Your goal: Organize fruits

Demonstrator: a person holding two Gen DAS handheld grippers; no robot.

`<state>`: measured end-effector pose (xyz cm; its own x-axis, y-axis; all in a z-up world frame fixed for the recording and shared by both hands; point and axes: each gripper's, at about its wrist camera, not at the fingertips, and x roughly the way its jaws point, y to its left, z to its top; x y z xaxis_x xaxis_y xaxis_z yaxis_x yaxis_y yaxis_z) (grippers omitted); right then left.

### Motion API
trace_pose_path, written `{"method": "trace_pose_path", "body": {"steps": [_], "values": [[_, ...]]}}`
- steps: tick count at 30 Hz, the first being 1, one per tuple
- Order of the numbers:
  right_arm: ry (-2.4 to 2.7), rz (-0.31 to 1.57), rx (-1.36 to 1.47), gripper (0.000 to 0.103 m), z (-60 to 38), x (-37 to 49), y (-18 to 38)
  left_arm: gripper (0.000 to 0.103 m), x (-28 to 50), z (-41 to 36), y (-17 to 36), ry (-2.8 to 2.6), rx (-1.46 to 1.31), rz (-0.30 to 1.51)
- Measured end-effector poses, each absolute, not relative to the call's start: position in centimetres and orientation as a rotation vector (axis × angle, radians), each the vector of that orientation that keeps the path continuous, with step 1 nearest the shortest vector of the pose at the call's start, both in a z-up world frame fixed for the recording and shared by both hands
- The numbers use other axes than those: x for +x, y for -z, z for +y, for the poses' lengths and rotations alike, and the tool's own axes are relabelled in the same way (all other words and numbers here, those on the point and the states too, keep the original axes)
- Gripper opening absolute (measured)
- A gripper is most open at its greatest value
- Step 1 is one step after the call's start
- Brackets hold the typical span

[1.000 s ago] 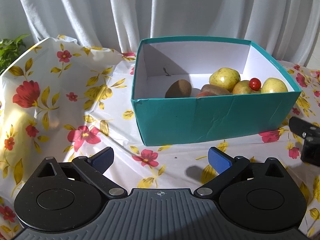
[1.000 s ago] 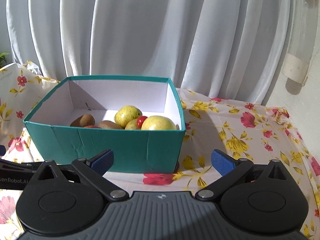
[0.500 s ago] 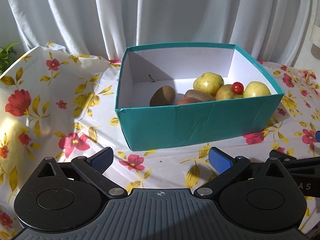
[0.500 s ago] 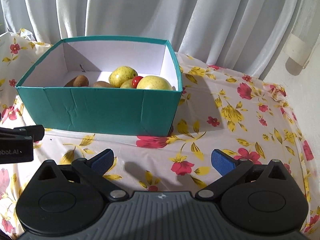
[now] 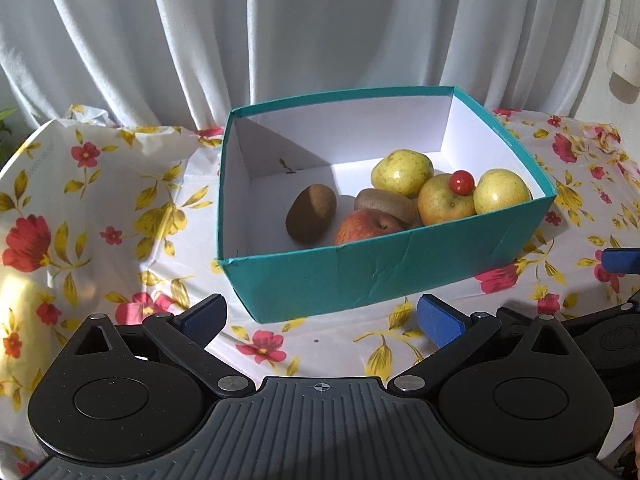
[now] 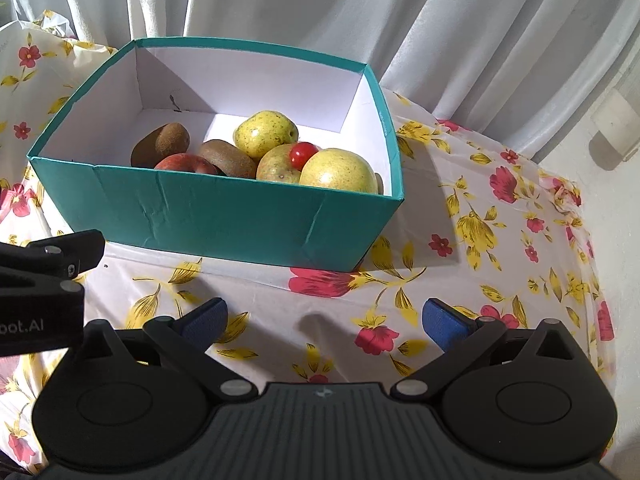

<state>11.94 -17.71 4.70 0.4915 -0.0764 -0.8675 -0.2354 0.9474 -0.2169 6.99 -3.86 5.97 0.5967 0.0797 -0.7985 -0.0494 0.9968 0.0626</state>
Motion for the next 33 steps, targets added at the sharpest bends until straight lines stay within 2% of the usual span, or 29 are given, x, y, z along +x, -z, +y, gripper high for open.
{"method": "trace_pose_path", "body": {"steps": [8, 33], "values": [[-0.106, 1.147, -0.293, 0.103, -17.6, 13.6, -3.8, 0.103, 8.7, -3.9, -5.5, -0.068, -0.004, 0.993], [-0.108, 1.166, -0.266, 0.103, -18.3, 14.8, -3.4, 0.103, 10.2, -5.4, -5.4, -0.071, 0.012, 0.997]]}}
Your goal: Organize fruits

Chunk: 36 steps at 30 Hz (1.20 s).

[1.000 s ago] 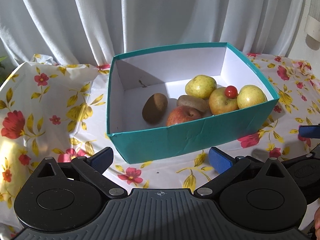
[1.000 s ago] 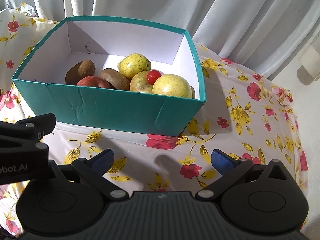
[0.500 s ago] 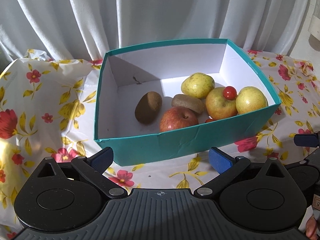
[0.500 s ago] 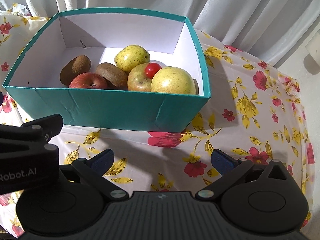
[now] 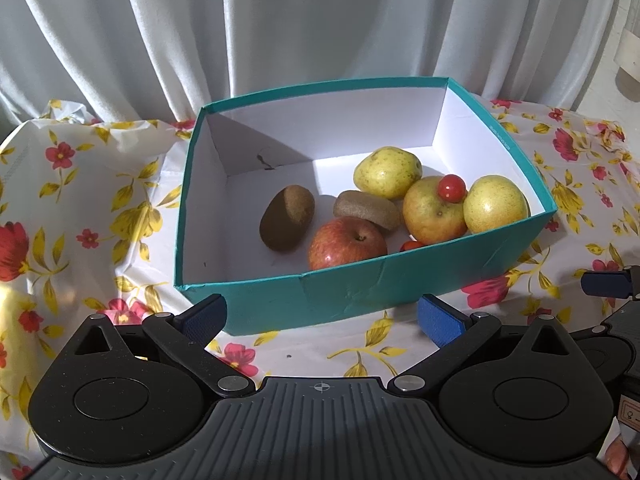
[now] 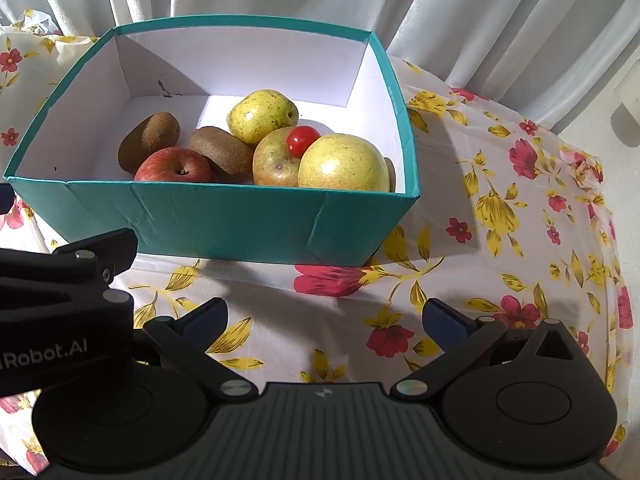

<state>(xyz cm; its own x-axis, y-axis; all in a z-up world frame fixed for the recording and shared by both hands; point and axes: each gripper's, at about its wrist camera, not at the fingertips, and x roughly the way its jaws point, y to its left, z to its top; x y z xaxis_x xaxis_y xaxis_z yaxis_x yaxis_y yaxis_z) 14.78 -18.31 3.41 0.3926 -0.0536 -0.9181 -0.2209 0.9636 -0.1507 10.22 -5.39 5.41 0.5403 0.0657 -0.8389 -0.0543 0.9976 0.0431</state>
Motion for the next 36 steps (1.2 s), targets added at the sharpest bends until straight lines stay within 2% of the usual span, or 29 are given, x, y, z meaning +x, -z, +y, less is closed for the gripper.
{"method": "trace_pose_path", "body": {"steps": [36], "values": [[-0.133, 1.203, -0.221, 0.103, -18.7, 15.07, -3.07, 0.103, 10.12, -5.49, -5.52, -0.115, 0.017, 1.0]]}}
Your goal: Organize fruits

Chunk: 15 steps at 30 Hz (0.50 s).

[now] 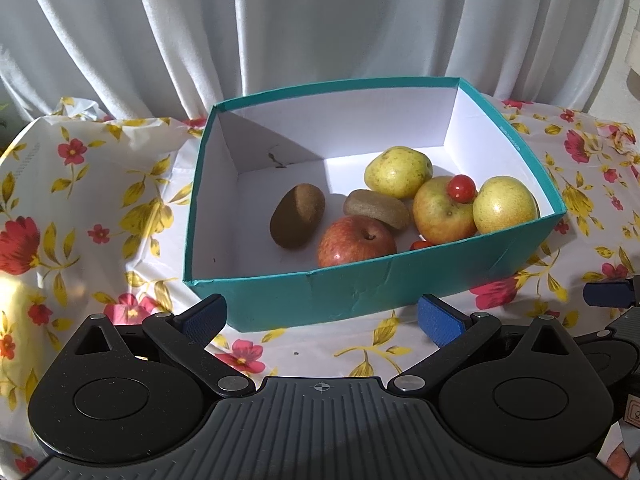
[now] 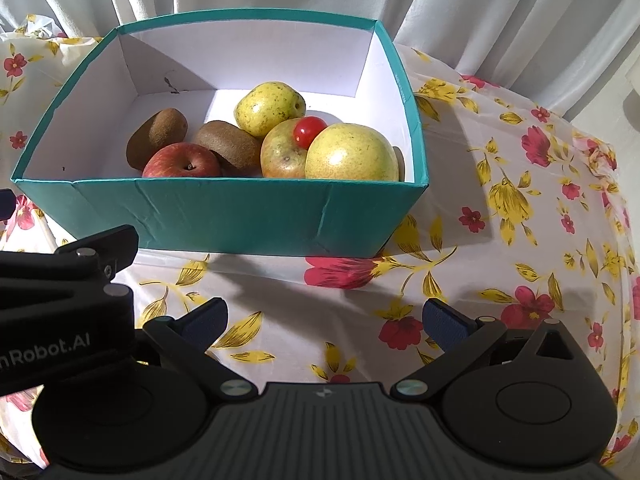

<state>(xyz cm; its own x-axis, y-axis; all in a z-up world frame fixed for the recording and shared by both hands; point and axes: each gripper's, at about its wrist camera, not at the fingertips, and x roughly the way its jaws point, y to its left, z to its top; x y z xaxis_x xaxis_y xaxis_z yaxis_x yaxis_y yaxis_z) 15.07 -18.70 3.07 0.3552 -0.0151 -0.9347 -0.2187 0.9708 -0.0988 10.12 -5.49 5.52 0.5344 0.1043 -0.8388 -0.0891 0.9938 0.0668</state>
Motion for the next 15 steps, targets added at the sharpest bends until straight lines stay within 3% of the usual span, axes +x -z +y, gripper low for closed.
{"method": "trace_pose_path", "body": {"steps": [15], "values": [[-0.14, 1.204, -0.225, 0.103, -18.46, 15.53, -3.43, 0.103, 10.61, -5.16, -5.69, -0.135, 0.017, 1.003]]}}
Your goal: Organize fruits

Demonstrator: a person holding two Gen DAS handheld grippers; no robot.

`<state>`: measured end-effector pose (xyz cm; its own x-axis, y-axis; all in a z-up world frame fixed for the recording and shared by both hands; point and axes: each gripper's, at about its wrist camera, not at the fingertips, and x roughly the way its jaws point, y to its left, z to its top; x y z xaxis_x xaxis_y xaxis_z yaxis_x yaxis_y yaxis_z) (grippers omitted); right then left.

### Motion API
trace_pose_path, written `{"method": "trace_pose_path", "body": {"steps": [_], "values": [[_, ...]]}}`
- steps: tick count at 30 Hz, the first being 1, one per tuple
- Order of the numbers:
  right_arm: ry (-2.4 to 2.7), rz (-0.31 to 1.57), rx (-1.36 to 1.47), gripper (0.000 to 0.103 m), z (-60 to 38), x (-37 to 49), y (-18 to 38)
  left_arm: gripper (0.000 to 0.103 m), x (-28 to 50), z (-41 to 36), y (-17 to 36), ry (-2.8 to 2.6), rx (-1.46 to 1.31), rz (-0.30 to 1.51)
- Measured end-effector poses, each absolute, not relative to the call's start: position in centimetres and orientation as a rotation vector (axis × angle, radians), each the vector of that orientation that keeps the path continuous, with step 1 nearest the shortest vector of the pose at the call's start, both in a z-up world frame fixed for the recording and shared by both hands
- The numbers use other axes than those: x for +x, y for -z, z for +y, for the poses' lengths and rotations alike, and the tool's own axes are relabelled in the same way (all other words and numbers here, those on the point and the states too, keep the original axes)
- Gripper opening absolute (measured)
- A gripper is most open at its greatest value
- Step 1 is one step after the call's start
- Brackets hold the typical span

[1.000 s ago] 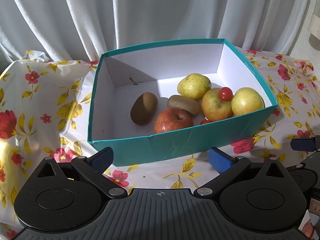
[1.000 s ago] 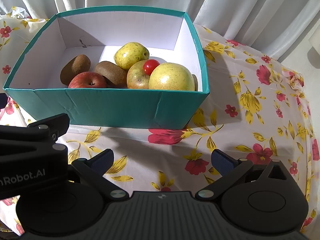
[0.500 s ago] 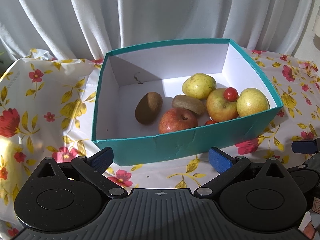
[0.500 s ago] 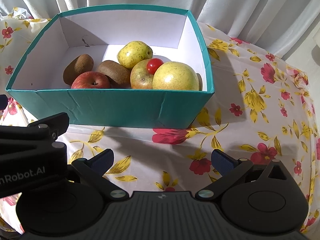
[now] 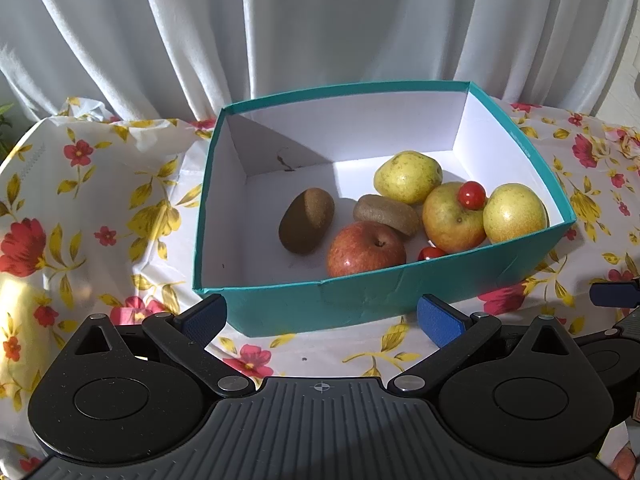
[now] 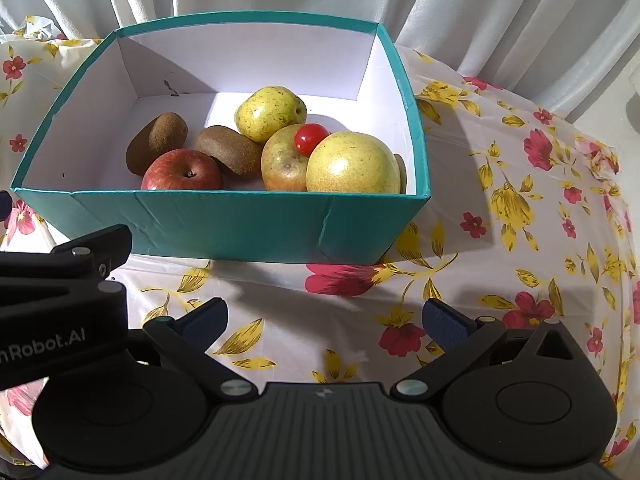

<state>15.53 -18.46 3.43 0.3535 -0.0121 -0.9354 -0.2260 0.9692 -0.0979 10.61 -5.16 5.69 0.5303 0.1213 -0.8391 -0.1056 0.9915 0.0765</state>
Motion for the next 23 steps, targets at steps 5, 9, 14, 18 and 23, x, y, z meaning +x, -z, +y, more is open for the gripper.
{"method": "trace_pose_path", "body": {"steps": [5, 9, 14, 18, 23], "values": [[-0.146, 1.201, -0.23, 0.103, -18.31, 15.54, -3.57, 0.103, 10.7, -5.14, -5.78, -0.135, 0.019, 1.0], [-0.147, 1.195, -0.234, 0.103, -18.29, 15.47, -3.7, 0.103, 10.68, -5.16, -5.89, -0.131, 0.017, 0.998], [-0.145, 1.191, -0.235, 0.103, -18.28, 15.38, -3.86, 0.103, 10.36, -5.5, -6.18, -0.134, 0.048, 0.954], [-0.146, 1.188, -0.234, 0.103, -18.24, 15.3, -3.98, 0.103, 10.04, -5.69, -6.48, -0.141, 0.071, 0.923], [-0.148, 1.186, -0.23, 0.103, -18.31, 15.18, -4.06, 0.103, 10.08, -5.55, -6.47, -0.138, 0.059, 0.934]]}}
